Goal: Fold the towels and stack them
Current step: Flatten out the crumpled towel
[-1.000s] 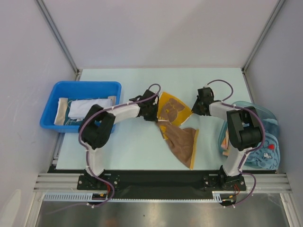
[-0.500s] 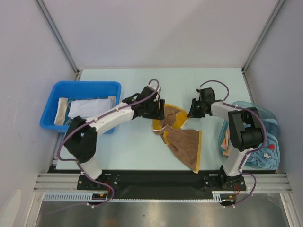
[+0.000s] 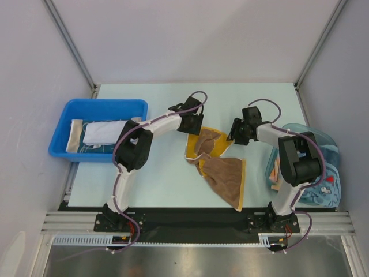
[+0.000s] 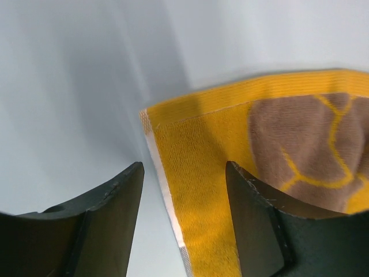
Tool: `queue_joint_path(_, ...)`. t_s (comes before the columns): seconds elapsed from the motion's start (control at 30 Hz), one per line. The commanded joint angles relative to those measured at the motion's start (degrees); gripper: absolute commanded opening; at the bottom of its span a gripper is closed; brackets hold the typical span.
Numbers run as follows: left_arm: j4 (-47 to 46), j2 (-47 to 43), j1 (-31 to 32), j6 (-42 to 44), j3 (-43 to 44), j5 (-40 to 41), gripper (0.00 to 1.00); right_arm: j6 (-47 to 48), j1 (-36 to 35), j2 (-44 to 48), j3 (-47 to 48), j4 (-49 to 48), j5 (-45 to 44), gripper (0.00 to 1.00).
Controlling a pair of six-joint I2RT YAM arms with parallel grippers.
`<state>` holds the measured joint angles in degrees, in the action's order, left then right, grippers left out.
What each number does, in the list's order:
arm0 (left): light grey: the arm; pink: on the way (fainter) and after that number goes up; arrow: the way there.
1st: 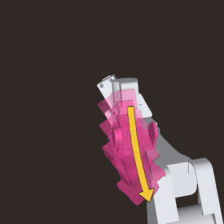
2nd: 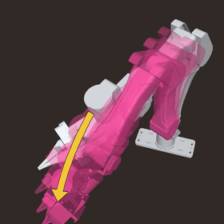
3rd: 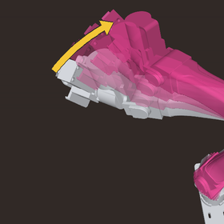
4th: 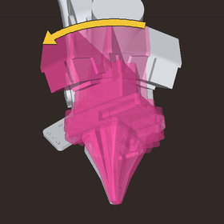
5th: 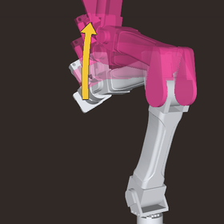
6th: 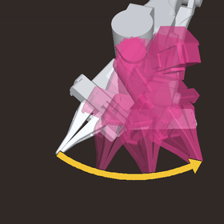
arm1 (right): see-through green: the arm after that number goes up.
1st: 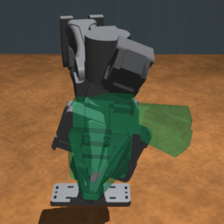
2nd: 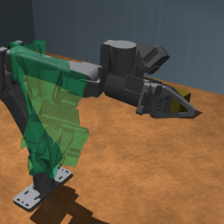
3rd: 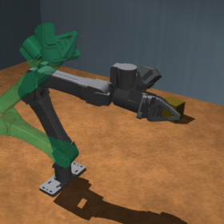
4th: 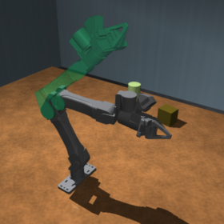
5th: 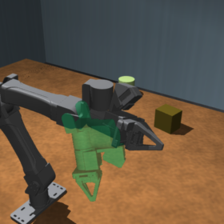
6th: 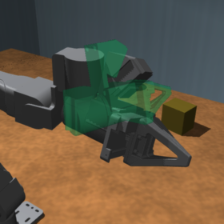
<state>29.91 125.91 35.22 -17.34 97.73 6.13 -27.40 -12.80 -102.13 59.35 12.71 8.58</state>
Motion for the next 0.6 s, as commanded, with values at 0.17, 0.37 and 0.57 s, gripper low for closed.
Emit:
queue_joint_path(0.17,0.85,3.82,-0.86,0.82,3.69,2.47,0.64,-3.28,-1.35,0.61,-1.61,-1.89,-7.52,0.49)
queue_joint_path(0.37,0.24,5.57,-1.03,0.12,3.52,0.64,0.58,-0.91,-1.44,-0.18,-1.34,-1.46,-8.58,0.42)
queue_joint_path(0.57,0.06,6.90,-1.03,-0.59,4.04,-2.00,0.28,1.72,-1.44,-1.32,-2.22,-4.79,-9.99,0.24)
